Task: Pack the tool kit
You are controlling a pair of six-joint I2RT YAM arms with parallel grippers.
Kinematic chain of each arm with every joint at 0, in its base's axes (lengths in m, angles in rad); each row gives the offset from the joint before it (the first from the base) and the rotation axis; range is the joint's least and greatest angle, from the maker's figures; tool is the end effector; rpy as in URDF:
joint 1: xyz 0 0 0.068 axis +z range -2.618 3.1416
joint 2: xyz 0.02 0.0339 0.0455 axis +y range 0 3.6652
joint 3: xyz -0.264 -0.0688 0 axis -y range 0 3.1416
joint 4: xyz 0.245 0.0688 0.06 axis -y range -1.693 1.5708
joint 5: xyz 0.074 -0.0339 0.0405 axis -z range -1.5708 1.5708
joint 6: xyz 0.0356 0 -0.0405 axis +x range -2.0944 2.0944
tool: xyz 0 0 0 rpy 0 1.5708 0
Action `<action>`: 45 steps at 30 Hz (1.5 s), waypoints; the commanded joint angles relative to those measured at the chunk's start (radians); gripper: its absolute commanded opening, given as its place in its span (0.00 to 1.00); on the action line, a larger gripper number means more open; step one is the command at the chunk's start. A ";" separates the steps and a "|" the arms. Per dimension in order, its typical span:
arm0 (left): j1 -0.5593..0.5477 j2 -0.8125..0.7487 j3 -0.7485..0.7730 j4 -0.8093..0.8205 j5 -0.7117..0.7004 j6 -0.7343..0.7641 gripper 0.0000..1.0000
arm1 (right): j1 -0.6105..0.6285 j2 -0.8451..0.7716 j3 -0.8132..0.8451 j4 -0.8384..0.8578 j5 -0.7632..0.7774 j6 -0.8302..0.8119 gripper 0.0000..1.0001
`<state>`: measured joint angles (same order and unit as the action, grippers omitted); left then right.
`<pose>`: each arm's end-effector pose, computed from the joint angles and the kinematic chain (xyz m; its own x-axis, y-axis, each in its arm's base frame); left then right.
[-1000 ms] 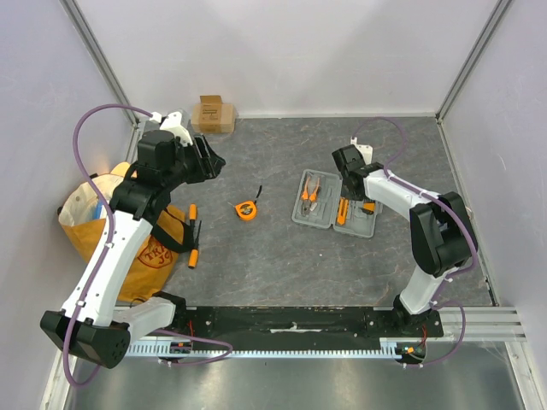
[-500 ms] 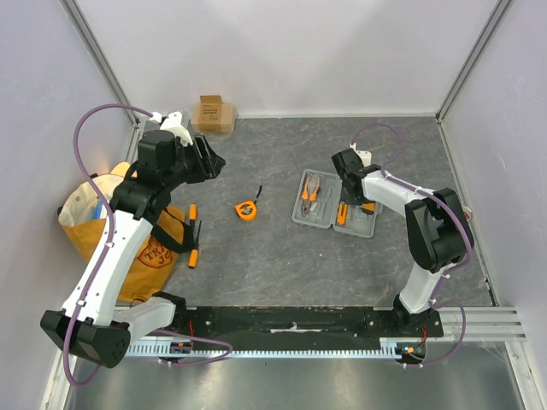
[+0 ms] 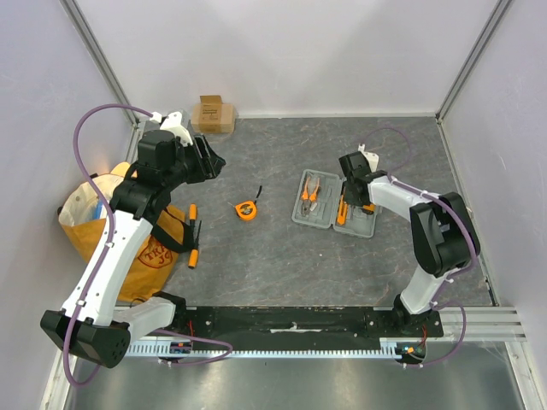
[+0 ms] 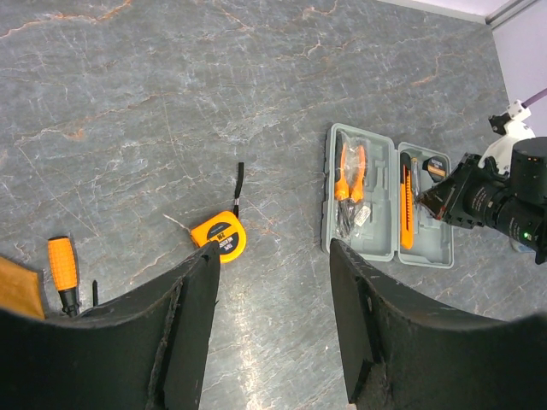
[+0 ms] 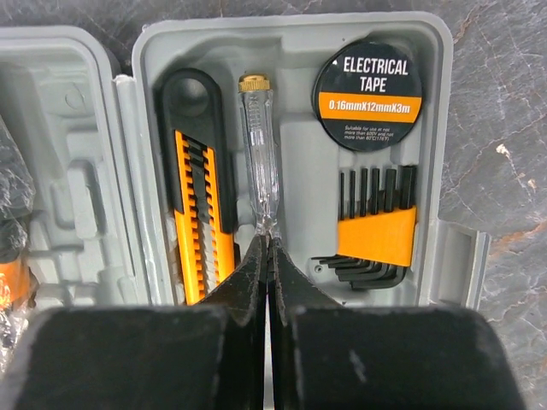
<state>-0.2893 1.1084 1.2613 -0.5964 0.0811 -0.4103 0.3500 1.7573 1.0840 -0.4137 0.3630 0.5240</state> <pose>0.2236 -0.0696 0.3994 -0.5185 -0.2605 -0.8144 0.1610 0.9057 -0.3922 0.3310 0.1074 0.1721 -0.8028 0.2049 -0.5600 0.2729 0.9612 -0.0394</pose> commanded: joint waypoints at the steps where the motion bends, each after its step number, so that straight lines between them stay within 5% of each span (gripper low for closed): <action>1: -0.001 -0.012 0.018 0.017 0.002 0.002 0.60 | -0.043 0.074 -0.119 -0.017 -0.079 0.041 0.00; 13: -0.001 -0.004 0.018 0.018 0.008 -0.007 0.60 | -0.060 0.088 -0.130 -0.008 -0.096 0.038 0.00; 20: -0.002 0.013 0.039 0.018 0.009 -0.008 0.60 | -0.059 -0.001 0.031 -0.059 -0.047 0.028 0.01; 30: -0.001 0.036 0.047 0.004 -0.003 -0.016 0.62 | -0.059 -0.131 0.238 -0.086 -0.093 -0.015 0.20; 45: -0.001 0.109 -0.111 -0.083 -0.147 -0.015 0.74 | 0.107 -0.182 0.165 0.029 -0.240 -0.102 0.51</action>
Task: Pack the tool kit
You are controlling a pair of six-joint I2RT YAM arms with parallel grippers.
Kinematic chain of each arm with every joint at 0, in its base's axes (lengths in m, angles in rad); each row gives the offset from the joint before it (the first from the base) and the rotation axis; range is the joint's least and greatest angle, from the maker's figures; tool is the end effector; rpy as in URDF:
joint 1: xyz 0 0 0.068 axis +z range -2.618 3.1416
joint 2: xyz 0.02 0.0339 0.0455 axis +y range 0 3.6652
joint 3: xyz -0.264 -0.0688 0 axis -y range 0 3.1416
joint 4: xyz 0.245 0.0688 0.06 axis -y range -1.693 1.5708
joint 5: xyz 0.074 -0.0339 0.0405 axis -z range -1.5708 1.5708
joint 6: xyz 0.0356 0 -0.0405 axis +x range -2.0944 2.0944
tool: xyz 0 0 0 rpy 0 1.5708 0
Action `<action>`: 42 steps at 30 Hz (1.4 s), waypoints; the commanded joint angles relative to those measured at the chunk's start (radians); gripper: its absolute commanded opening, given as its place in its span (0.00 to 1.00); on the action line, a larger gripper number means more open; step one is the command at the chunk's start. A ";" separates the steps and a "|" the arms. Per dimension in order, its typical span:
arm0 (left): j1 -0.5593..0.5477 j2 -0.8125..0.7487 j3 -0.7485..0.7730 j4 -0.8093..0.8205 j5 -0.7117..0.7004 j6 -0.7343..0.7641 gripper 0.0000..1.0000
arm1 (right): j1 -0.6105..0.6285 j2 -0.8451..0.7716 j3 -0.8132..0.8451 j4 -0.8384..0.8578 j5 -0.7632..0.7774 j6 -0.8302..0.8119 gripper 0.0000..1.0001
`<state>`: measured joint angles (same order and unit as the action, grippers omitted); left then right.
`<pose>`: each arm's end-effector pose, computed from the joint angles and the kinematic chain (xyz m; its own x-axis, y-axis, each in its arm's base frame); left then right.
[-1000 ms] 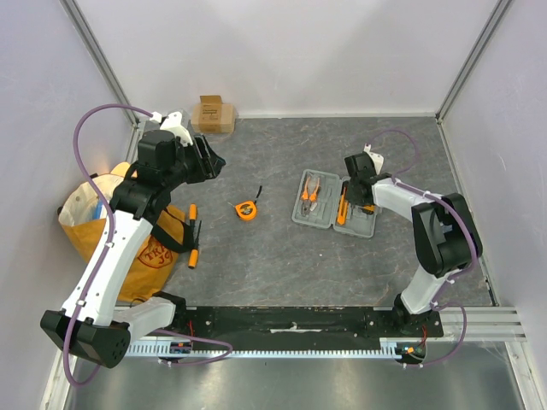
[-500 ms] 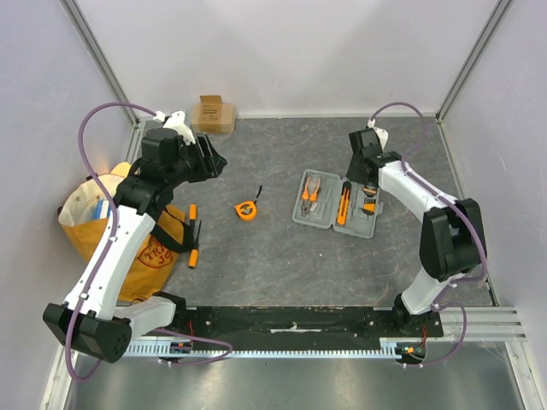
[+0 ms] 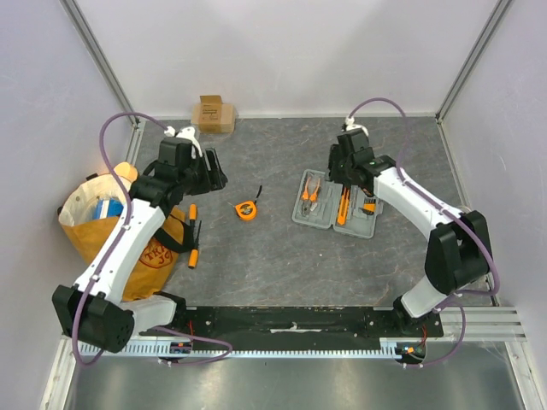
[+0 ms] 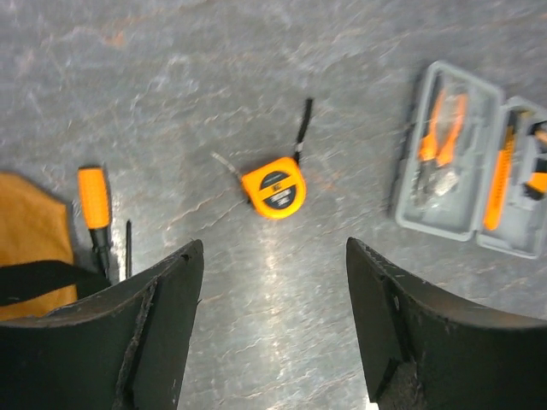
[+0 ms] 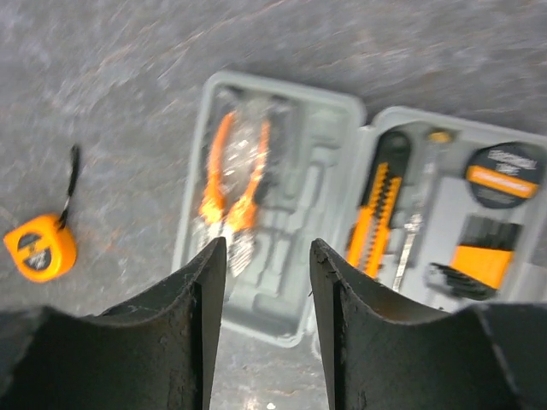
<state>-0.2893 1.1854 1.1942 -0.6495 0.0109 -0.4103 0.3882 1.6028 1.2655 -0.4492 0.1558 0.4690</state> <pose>0.2425 -0.0726 0.3548 -0.6425 -0.2249 -0.7325 0.0407 0.9446 -0.3258 0.3322 0.1299 0.2756 -0.7076 0.1930 -0.6797 0.0531 0.9738 0.2213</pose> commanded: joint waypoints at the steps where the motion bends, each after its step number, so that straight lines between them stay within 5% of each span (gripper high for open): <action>1: -0.001 0.043 -0.057 -0.036 -0.097 -0.022 0.74 | 0.086 -0.020 -0.017 0.072 -0.032 -0.041 0.51; 13: -0.001 0.293 -0.231 -0.144 -0.327 -0.134 0.49 | 0.110 0.002 -0.049 0.070 -0.010 0.008 0.48; 17: 0.001 0.350 -0.229 -0.137 -0.336 -0.122 0.46 | 0.110 0.000 -0.057 0.069 -0.001 0.005 0.47; 21: 0.012 0.474 -0.182 -0.162 -0.355 -0.078 0.32 | 0.112 -0.006 -0.069 0.070 0.007 0.007 0.46; 42: 0.016 0.424 -0.150 -0.214 -0.416 -0.048 0.45 | 0.107 0.012 -0.104 0.072 0.028 -0.006 0.45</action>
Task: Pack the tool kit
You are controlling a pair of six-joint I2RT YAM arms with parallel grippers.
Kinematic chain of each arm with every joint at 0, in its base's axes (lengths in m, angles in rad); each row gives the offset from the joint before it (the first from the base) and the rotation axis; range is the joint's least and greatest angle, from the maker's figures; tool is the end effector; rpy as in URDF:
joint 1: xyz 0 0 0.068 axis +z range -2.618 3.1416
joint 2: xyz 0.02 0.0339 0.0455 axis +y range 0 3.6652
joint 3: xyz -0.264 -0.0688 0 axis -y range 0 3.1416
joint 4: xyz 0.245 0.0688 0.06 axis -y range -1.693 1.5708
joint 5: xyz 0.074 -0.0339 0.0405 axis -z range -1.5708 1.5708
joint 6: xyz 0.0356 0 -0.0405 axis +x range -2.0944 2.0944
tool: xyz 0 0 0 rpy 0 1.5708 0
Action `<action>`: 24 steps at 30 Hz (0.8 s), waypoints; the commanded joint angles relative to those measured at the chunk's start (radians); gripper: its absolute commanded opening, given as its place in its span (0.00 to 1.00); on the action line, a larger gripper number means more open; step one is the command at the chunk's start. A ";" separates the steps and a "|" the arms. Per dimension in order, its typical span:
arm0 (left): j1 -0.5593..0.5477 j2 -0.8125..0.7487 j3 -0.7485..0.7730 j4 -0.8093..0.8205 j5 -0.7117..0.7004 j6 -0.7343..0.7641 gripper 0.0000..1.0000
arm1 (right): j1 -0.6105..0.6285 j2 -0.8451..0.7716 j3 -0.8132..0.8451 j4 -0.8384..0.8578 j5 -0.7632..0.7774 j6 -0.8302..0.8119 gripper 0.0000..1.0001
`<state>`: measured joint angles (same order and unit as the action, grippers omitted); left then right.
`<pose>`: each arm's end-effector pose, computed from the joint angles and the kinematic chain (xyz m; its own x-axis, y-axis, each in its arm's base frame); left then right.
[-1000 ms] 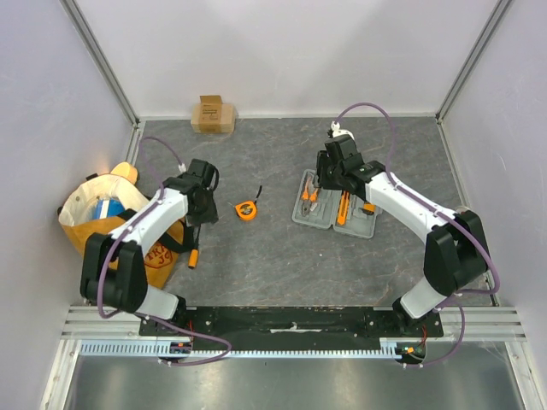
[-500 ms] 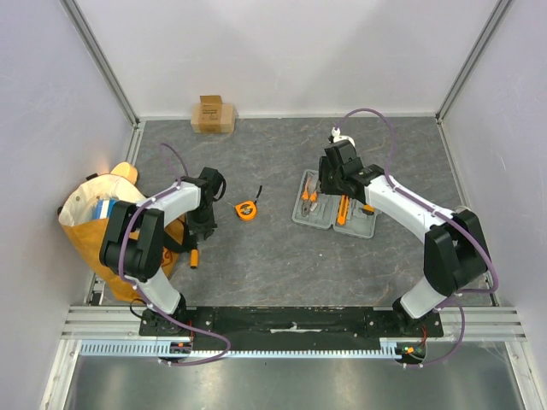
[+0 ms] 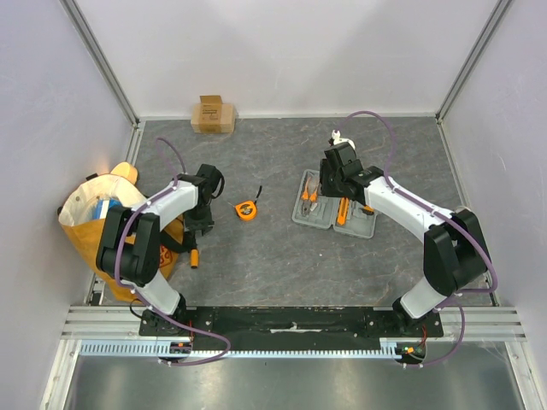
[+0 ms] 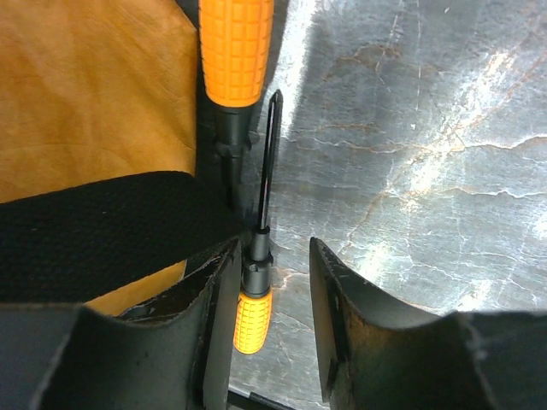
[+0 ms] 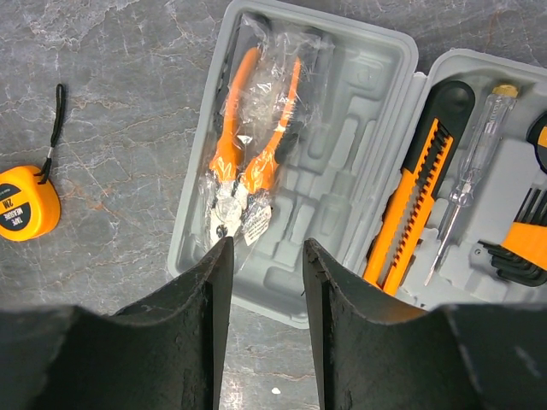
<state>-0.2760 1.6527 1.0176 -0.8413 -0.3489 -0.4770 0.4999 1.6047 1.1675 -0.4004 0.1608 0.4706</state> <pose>0.2771 -0.0658 0.1726 -0.9543 -0.1781 -0.2400 -0.2398 0.9356 0.2591 0.3093 0.1625 0.2469 -0.7531 0.0986 -0.6504 -0.0422 0.9794 0.1974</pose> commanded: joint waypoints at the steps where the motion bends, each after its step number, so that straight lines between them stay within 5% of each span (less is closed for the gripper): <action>1: 0.004 -0.042 0.024 -0.022 -0.056 0.017 0.46 | -0.004 0.012 -0.008 0.021 0.022 -0.006 0.45; 24: 0.053 0.007 -0.062 0.021 0.191 -0.040 0.54 | -0.032 0.020 -0.009 0.020 0.016 -0.015 0.43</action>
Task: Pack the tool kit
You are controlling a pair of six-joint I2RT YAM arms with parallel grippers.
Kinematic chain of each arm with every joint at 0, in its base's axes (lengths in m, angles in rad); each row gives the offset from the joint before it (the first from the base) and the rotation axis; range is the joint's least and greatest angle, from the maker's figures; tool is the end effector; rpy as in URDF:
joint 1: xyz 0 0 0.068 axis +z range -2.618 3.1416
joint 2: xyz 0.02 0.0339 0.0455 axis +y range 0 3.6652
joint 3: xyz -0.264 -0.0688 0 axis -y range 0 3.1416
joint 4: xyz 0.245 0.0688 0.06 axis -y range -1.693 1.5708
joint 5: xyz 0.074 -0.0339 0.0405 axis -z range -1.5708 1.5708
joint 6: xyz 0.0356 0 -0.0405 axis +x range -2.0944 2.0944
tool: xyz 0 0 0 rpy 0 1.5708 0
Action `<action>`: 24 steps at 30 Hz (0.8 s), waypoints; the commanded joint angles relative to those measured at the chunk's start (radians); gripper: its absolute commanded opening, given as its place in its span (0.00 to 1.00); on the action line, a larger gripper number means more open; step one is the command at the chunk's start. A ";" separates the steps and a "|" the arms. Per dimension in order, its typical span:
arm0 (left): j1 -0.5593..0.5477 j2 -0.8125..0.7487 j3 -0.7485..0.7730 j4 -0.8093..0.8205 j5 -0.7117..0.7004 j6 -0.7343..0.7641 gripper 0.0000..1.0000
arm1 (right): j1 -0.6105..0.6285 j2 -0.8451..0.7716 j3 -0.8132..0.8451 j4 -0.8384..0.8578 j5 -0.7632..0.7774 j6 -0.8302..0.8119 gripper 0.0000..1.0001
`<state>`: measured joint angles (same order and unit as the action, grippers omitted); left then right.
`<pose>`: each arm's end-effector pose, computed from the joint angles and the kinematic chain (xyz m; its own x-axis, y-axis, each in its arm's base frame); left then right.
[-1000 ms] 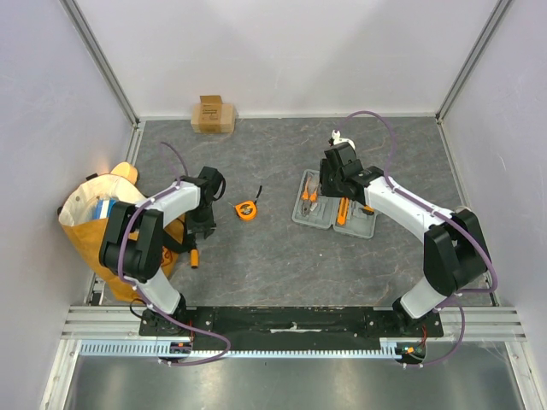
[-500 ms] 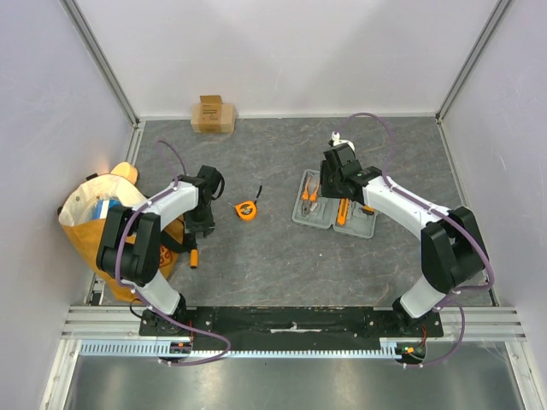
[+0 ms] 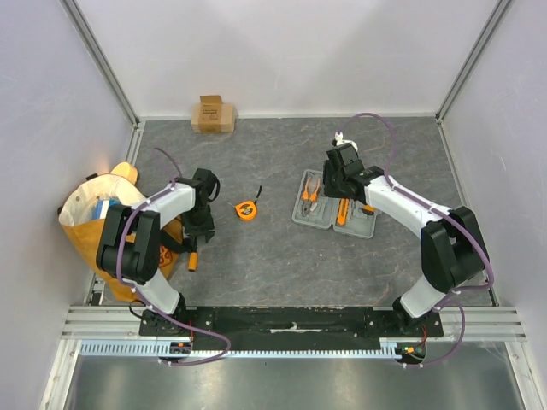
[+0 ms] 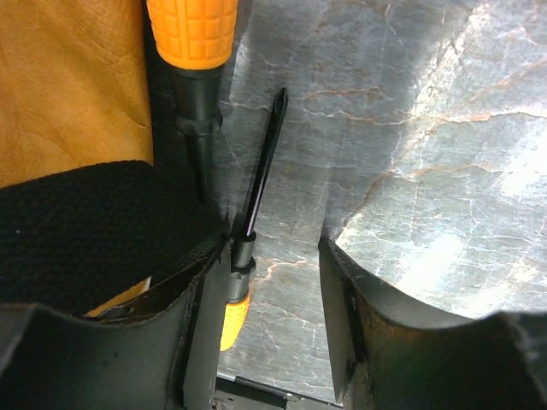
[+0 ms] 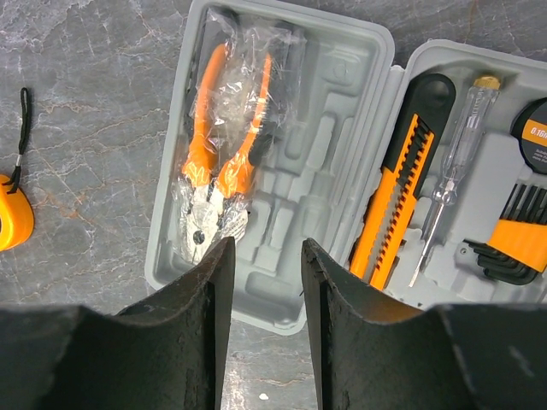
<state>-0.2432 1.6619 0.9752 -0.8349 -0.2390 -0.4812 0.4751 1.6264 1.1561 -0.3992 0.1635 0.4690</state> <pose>0.2707 -0.0585 0.1590 -0.9624 -0.2245 -0.1530 -0.2513 0.9497 0.1868 0.3145 0.1553 0.2362 -0.7678 0.1065 -0.6317 -0.0122 0.9835 0.1807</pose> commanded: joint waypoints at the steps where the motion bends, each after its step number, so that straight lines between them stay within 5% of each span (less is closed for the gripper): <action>1: 0.033 -0.010 -0.023 0.020 0.101 -0.034 0.54 | -0.007 -0.002 0.002 0.019 0.013 -0.013 0.43; 14: 0.055 -0.031 -0.038 0.051 0.228 -0.010 0.33 | -0.013 -0.016 -0.012 0.016 0.021 -0.007 0.42; 24: 0.027 0.021 0.026 0.068 0.265 0.006 0.02 | -0.016 -0.033 -0.026 0.016 0.030 0.002 0.41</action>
<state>-0.2047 1.6478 0.9512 -0.7925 -0.0120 -0.4797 0.4629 1.6260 1.1389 -0.4000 0.1680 0.4683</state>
